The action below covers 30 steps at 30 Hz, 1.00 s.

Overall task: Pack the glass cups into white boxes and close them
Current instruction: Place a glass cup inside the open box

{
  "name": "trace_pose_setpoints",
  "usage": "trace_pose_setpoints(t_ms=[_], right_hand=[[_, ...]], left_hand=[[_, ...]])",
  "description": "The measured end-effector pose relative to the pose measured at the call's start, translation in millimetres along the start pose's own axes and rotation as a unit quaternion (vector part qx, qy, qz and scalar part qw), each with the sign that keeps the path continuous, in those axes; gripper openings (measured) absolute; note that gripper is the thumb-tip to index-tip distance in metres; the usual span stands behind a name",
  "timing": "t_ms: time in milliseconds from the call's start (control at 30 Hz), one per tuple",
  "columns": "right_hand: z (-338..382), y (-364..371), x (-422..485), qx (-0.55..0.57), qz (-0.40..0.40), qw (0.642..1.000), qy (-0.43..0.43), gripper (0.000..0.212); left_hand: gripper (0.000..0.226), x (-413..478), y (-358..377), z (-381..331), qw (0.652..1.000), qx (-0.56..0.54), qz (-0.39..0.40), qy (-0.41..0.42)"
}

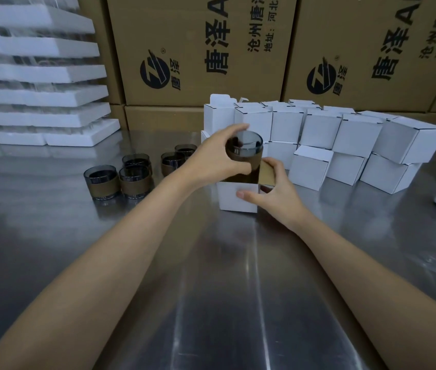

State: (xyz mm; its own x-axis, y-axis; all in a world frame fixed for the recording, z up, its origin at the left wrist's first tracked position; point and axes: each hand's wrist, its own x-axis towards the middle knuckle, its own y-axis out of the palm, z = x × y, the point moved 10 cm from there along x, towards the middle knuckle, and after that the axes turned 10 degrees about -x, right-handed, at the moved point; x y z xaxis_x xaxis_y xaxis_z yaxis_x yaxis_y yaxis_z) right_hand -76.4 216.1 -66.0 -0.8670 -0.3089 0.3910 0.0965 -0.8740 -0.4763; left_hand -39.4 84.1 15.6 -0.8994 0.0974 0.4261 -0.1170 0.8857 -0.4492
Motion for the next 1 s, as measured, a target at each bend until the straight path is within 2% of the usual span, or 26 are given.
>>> trace_pose_setpoints(t_ms=[167, 367, 500, 633, 800, 1000], right_hand=[[-4, -1, 1, -0.002, -0.005, 1.0, 0.004, 0.084], [-2, 2, 1, -0.004, 0.002, 1.0, -0.003, 0.086], [-2, 3, 1, -0.022, 0.012, 1.0, -0.002, 0.083], [-4, 3, 1, -0.022, 0.015, 1.0, 0.001, 0.079], [0, 6, 0, -0.032, 0.03, 0.999, -0.006, 0.079], [-5, 6, 1, -0.026, 0.03, 0.999, 0.002, 0.079]], left_hand=[[0.075, -3, 7, 8, 0.991, 0.118, 0.057, -0.034], [0.073, -1, 8, 19, 0.966, 0.237, 0.093, -0.045], [0.057, -6, 21, 29, 0.965, 0.225, 0.111, -0.073], [0.048, -5, 22, 22, 0.968, 0.223, 0.086, -0.07], [0.052, -7, 19, 27, 0.962, 0.236, 0.091, -0.102], [0.047, -10, 31, 34, 0.952, 0.258, 0.117, -0.112]])
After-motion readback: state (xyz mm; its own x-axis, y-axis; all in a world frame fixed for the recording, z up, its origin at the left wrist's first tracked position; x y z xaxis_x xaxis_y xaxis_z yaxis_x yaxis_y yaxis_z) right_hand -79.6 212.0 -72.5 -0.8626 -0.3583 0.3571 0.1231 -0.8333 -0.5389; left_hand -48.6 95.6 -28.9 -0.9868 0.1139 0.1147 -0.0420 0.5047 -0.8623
